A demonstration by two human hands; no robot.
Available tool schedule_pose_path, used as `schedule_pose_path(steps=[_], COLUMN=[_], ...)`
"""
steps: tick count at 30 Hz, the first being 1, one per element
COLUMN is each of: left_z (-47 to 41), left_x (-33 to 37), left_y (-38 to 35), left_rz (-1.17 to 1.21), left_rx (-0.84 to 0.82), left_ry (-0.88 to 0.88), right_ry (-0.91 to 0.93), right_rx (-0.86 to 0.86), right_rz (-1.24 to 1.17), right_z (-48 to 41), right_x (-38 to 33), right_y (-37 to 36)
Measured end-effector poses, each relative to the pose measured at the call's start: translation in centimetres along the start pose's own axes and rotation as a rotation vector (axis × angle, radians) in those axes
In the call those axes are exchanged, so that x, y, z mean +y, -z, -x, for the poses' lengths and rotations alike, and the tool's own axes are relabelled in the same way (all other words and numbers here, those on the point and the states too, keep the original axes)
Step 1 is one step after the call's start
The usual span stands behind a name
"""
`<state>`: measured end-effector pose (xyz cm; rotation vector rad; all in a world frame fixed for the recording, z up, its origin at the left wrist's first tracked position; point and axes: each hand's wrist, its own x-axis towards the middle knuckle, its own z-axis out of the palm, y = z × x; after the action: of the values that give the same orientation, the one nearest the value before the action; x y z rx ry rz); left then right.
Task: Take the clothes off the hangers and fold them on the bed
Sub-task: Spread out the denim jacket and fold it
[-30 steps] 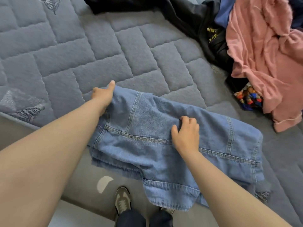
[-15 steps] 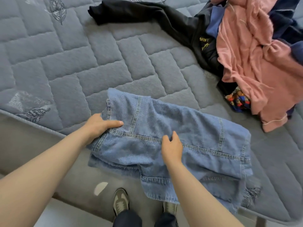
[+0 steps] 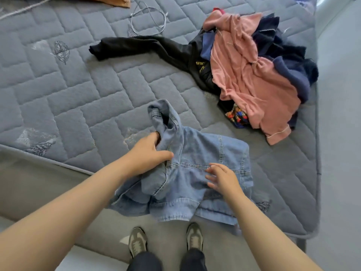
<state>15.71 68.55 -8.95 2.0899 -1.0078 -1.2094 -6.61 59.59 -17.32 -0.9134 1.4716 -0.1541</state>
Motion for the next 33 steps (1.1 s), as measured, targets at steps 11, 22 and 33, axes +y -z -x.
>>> schedule_pose_path(steps=[11,22,33], left_z=[-3.8,-4.3,-5.0], left_x=[8.0,1.1,-3.3], left_y=[-15.5,-16.0,-18.7], left_rz=[0.001,0.15,-0.033], left_rx=[-0.106,0.573,0.097], left_ry=[0.107,0.077,0.454], right_ry=[-0.041,0.108,0.244], right_rx=[0.183,0.065,0.412], right_rz=[-0.131,0.311,0.704], right_z=[-0.3,-3.9,-2.7], right_x=[2.2,4.1,4.0], right_y=[14.6,11.7,4.9])
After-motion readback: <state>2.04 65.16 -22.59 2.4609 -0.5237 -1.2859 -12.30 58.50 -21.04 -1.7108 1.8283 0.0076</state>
